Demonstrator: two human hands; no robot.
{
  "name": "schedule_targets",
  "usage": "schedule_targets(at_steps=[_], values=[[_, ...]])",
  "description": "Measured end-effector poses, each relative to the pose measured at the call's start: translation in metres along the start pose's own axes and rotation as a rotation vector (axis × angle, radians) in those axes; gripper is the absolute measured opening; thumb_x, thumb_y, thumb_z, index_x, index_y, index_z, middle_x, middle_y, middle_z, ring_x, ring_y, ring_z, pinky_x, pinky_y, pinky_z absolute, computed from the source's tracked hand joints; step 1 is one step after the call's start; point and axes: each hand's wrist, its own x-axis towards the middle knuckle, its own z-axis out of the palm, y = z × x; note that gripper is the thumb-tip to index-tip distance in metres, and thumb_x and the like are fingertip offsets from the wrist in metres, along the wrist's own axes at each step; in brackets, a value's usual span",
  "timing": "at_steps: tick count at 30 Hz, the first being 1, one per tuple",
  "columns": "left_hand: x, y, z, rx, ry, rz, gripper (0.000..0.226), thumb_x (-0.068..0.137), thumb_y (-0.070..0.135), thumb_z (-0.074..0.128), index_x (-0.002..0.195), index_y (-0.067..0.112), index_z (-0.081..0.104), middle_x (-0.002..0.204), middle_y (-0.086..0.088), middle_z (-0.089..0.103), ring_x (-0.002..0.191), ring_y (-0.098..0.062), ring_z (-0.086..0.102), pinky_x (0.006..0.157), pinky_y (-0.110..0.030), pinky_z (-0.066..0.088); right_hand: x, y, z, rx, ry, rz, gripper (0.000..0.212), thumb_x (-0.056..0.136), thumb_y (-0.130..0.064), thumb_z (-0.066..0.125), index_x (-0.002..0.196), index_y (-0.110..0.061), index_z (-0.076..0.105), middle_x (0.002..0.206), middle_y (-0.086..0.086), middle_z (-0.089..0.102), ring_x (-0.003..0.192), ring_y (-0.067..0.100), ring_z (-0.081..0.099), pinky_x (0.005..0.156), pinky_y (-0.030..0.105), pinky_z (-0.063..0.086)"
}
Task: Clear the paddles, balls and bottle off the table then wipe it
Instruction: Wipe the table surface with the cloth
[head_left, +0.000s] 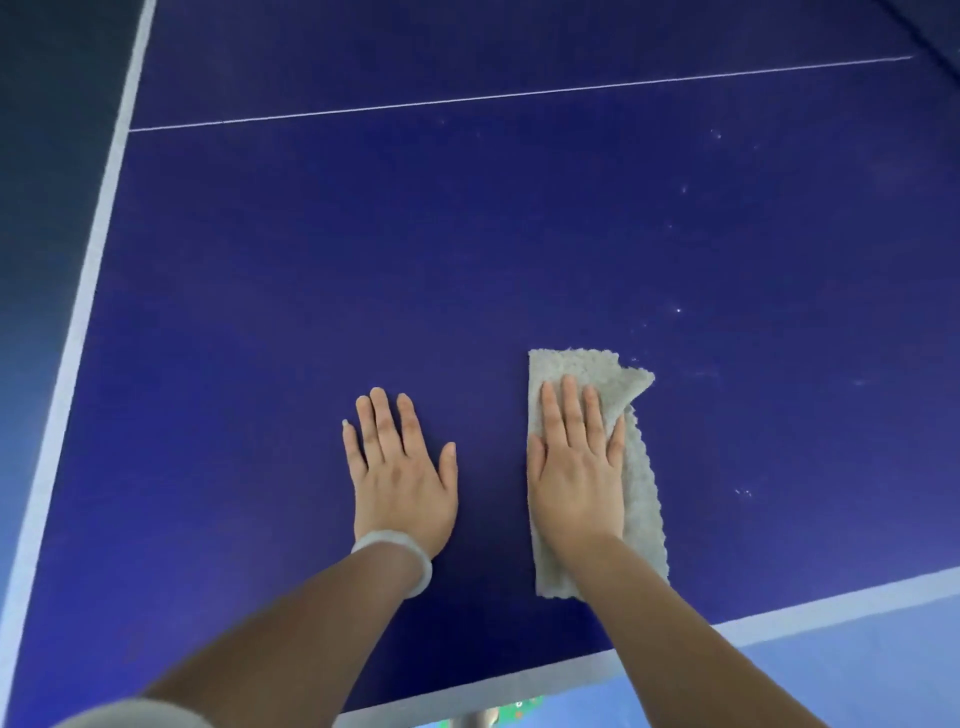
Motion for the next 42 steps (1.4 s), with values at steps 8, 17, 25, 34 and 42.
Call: schedule_targets(at_steps=[8,17,25,34,42], values=[[0.0,0.0,0.003,-0.001,0.012,-0.009,0.071,0.101,0.05,0.012,0.153,0.002,0.018,0.161,-0.022,0.01,0.15,-0.035,0.004,0.122,-0.052,0.007,-0.057,0.057,-0.001,-0.08,-0.041,-0.378,0.057,0.101,-0.038,0.025,0.157,-0.031,0.015,0.164,-0.011,0.008,0.152,0.013,0.007,0.121,0.045,0.008],[0.0,0.001,0.003,-0.009,0.013,-0.004,0.074,0.098,0.05,0.013,0.152,0.0,0.021,0.16,-0.024,0.013,0.15,-0.037,0.007,0.121,-0.054,0.009,-0.037,0.004,0.004,0.006,0.074,0.097,0.057,0.102,-0.033,0.022,0.157,-0.02,0.018,0.164,0.002,0.012,0.152,0.025,0.009,0.12,0.054,0.015],[0.001,0.001,-0.002,-0.021,0.002,0.005,0.074,0.098,0.048,0.017,0.151,-0.002,0.024,0.158,-0.027,0.016,0.149,-0.039,0.011,0.12,-0.056,0.012,-0.003,0.064,-0.01,-0.027,-0.025,-0.079,0.056,0.102,-0.036,0.022,0.157,-0.032,0.011,0.164,-0.012,0.004,0.151,0.012,-0.001,0.122,0.048,0.011],[0.002,-0.002,0.003,-0.03,0.013,0.026,0.074,0.098,0.048,0.02,0.152,-0.003,0.021,0.158,-0.028,0.013,0.149,-0.04,0.007,0.119,-0.058,0.012,0.011,-0.015,0.003,0.068,0.043,0.098,0.057,0.102,-0.036,0.007,0.157,-0.025,-0.001,0.164,-0.005,-0.006,0.151,0.017,-0.01,0.123,0.049,-0.001],[0.002,0.0,0.001,-0.039,-0.028,0.023,0.074,0.099,0.049,0.015,0.152,-0.002,0.019,0.159,-0.027,0.013,0.149,-0.04,0.004,0.12,-0.057,0.01,0.064,0.052,-0.016,0.077,0.045,0.382,0.056,0.104,-0.034,0.017,0.158,-0.026,0.003,0.165,-0.003,0.001,0.152,0.019,-0.004,0.122,0.053,0.001]])
